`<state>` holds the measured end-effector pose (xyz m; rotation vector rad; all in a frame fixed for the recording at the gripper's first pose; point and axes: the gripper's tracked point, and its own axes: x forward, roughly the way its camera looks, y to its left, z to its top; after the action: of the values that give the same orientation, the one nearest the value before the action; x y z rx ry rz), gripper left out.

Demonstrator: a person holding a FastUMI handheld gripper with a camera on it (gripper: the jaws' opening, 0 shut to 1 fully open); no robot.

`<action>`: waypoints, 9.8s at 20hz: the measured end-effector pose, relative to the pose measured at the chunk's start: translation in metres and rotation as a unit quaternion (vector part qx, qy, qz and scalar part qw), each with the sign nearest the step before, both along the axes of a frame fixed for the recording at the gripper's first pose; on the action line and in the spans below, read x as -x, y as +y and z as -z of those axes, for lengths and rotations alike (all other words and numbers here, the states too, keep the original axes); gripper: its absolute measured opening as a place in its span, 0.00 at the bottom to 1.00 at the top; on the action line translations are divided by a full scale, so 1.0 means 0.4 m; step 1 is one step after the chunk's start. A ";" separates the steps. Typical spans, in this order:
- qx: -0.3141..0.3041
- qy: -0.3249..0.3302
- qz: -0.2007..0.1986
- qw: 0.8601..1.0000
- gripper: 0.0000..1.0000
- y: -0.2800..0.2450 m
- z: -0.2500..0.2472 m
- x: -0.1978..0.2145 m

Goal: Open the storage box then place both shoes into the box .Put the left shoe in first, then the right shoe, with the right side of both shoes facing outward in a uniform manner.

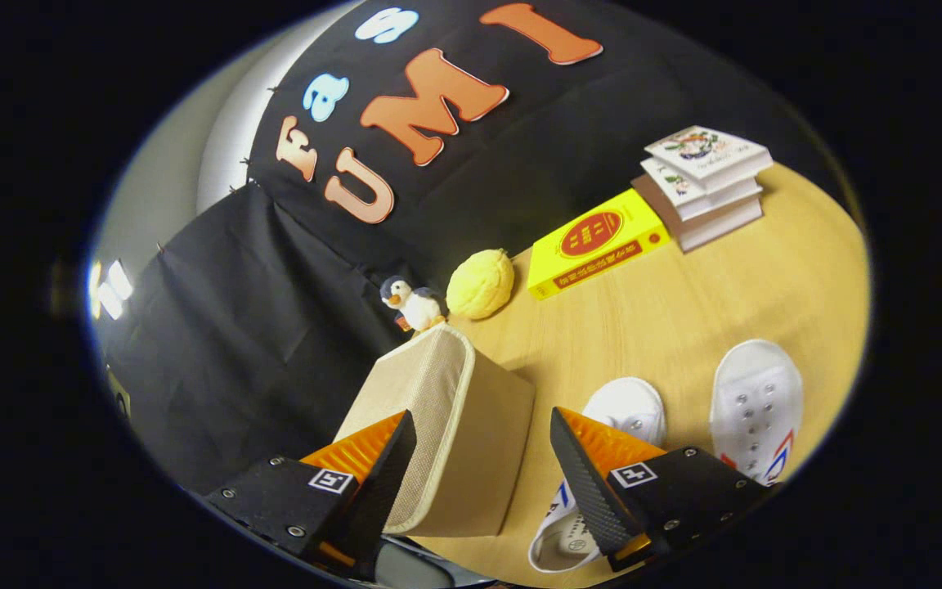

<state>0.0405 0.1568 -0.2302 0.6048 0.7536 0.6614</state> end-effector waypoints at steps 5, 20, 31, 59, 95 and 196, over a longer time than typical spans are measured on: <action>-0.084 0.065 -0.041 0.994 0.98 0.081 0.017 0.019; -0.219 0.161 -0.068 0.960 0.76 0.170 -0.021 0.069; -0.227 0.099 -0.041 0.968 0.01 0.208 -0.259 0.070; 0.006 -0.103 -0.060 0.993 0.98 0.685 -0.423 0.199; 0.317 0.118 0.067 0.939 0.60 -0.211 0.215 0.118; 0.190 0.061 0.079 0.977 0.98 -0.101 -0.137 0.038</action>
<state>0.0253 0.1163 -0.1755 0.3500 0.9097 0.3221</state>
